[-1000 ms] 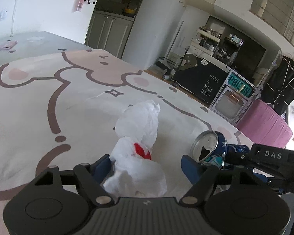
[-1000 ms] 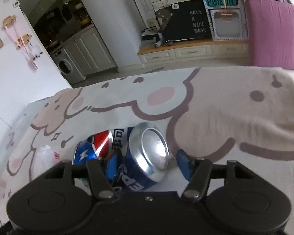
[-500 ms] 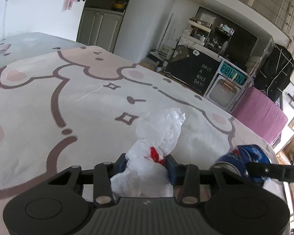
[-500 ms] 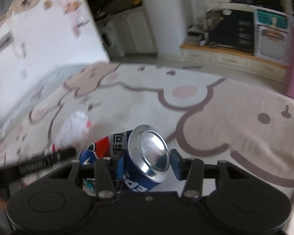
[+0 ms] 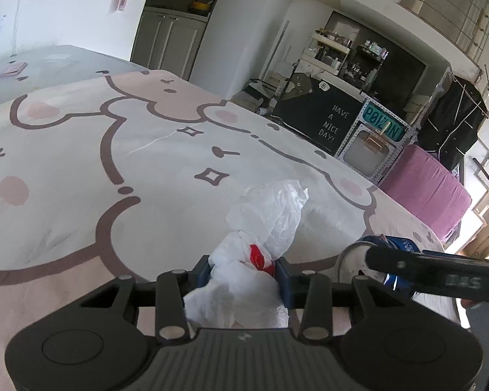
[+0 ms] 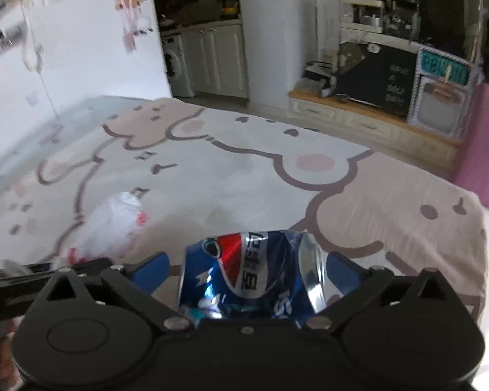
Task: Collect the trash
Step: 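Carry the Pepsi can and plastic bag over the wastebasket with both tools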
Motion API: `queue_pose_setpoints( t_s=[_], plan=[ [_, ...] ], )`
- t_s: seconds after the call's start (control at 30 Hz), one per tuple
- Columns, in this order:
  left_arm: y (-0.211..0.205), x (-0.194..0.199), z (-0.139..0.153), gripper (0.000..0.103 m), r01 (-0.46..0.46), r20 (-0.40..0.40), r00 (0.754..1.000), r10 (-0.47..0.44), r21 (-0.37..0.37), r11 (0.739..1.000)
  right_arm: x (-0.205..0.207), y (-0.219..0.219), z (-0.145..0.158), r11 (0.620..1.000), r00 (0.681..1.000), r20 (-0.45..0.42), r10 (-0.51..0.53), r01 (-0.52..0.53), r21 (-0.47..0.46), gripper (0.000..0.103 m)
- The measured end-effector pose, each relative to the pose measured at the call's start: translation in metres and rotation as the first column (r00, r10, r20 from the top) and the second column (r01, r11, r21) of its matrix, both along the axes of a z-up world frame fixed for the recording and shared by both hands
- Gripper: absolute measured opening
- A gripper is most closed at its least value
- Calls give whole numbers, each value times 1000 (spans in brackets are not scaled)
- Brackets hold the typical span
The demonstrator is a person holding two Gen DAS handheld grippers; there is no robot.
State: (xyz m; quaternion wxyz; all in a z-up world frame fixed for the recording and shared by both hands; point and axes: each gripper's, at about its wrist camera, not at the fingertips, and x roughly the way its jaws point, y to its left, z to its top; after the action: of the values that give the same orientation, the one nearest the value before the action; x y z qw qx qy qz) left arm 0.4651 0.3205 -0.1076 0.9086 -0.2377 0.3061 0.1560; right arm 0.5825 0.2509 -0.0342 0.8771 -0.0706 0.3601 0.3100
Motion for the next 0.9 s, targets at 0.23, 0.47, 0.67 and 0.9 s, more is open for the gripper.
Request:
queue_pose_setpoints(
  t_s=[0.23, 0.47, 0.67, 0.9],
  plan=[
    [2, -1, -4, 42, 0, -7, 1000, 0, -7, 1000, 9, 6, -12, 998, 999, -30, -43, 42, -43, 102],
    [-5, -5, 3, 42, 15, 1, 1000, -15, 7, 1000, -7, 2, -13, 998, 999, -32, 24, -26, -53, 93],
    [-18, -19, 16, 42, 34, 30, 999, -35, 23, 999, -32, -17, 0, 999, 1000, 10, 21, -21, -26, 93],
    [-42, -52, 29, 42, 65, 61, 996, -67, 38, 997, -71, -50, 19, 1000, 999, 45, -15, 14, 26, 93]
  ],
)
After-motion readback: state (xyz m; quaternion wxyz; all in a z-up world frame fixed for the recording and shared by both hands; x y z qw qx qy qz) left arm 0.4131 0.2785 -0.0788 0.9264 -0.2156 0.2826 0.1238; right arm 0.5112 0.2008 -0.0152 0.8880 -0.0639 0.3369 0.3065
